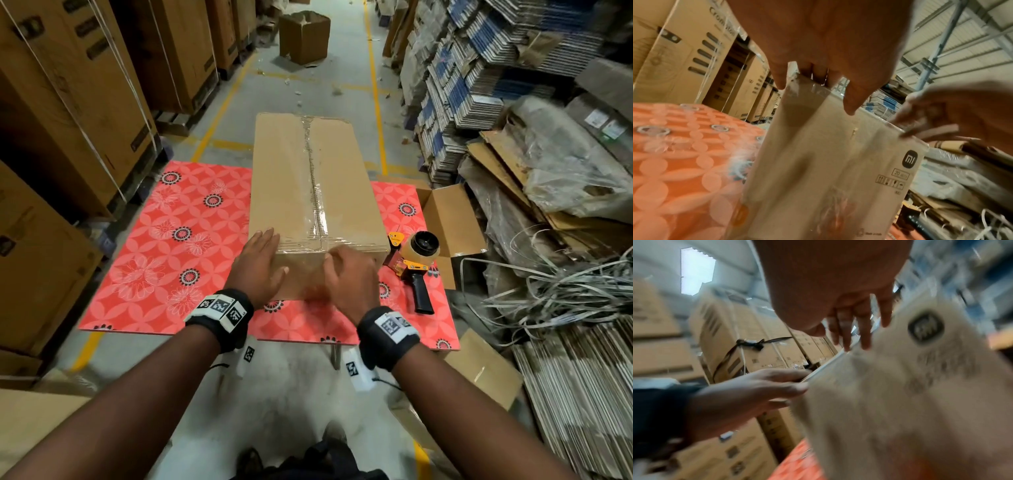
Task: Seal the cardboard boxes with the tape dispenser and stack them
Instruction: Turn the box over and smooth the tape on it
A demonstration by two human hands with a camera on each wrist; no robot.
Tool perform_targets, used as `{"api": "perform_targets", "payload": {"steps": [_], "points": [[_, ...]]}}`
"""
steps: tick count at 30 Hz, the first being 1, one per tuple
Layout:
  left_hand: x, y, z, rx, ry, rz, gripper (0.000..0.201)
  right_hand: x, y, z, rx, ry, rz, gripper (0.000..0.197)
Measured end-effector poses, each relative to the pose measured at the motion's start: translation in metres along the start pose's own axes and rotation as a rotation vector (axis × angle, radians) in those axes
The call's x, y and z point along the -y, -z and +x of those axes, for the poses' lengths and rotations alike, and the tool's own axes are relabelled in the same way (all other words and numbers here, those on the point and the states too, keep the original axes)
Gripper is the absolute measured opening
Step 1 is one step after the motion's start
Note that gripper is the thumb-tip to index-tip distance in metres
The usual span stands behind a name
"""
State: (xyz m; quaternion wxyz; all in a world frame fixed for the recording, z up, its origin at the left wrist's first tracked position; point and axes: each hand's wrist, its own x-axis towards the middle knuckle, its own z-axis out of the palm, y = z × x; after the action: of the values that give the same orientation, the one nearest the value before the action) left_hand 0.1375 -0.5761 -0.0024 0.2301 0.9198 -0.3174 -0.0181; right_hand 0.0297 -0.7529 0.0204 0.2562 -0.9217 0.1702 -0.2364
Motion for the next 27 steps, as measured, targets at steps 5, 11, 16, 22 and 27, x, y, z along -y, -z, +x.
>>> {"api": "perform_targets", "payload": {"steps": [5,11,16,22,27], "points": [[-0.008,0.006,0.005,0.155,0.007,0.176,0.083,-0.043,-0.003,0.032,0.302,0.017,-0.379,0.072],[-0.041,-0.005,0.000,0.191,-0.096,0.366,0.076,-0.016,-0.015,0.013,0.380,0.221,-0.323,0.073],[-0.037,-0.004,0.000,0.164,-0.162,0.345,0.074,-0.027,-0.015,0.007,0.436,0.358,-0.435,0.073],[-0.010,0.013,-0.010,0.104,-0.052,0.254,0.064,-0.082,0.020,0.016,0.309,0.127,-0.484,0.074],[-0.052,-0.007,0.004,0.141,-0.167,0.311,0.066,-0.042,0.003,0.006,0.438,0.314,-0.371,0.082]]}}
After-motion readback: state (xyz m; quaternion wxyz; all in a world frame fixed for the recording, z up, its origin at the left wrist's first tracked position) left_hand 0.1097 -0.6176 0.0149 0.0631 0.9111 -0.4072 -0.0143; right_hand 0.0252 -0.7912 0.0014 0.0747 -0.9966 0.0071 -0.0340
